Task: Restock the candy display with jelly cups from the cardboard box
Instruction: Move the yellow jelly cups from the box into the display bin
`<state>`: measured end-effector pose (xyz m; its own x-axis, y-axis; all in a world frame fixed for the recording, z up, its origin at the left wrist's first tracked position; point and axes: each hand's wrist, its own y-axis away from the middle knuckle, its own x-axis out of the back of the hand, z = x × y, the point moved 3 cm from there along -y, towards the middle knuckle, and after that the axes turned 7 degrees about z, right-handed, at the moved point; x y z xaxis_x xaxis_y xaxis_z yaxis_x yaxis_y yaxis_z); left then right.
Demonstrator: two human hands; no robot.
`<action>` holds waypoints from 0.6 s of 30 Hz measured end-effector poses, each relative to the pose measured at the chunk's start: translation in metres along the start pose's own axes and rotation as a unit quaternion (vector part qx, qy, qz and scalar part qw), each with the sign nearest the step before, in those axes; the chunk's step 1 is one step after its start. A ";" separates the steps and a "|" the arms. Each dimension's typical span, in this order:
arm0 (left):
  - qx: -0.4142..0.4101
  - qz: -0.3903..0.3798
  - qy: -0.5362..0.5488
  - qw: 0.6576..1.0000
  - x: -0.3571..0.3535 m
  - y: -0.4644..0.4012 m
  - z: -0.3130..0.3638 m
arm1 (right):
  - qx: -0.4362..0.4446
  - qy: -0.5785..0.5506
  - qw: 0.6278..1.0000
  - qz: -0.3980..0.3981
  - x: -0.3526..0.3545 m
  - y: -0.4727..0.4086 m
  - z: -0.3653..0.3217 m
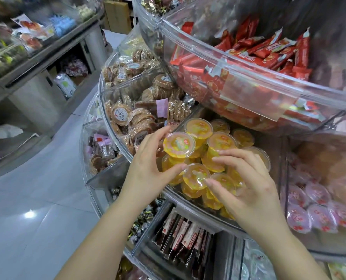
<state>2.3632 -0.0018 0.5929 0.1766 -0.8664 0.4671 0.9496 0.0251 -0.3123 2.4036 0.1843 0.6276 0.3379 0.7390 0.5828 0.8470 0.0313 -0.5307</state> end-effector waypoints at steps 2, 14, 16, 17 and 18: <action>0.023 0.012 0.021 0.999 0.002 0.001 -0.002 | 0.005 -0.003 1.000 -0.002 -0.002 0.001 -0.002; 0.063 0.029 0.057 0.996 0.020 0.007 0.000 | -0.019 -0.024 0.999 -0.025 -0.007 0.011 -0.014; 0.070 0.045 0.074 0.994 0.039 0.021 -0.009 | -0.012 -0.045 0.999 -0.027 -0.012 0.012 -0.024; 0.074 0.057 0.077 0.993 0.047 0.031 -0.014 | -0.009 -0.064 0.997 -0.032 -0.016 0.013 -0.031; 0.085 0.073 0.078 0.991 0.058 0.044 -0.022 | -0.007 -0.089 0.995 -0.047 -0.025 0.016 -0.039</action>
<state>2.4098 -0.0620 0.5874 0.2857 -0.9135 0.2897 0.9492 0.2281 -0.2166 2.4249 0.1402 0.6283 0.1800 0.8413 0.5098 0.8775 0.0969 -0.4697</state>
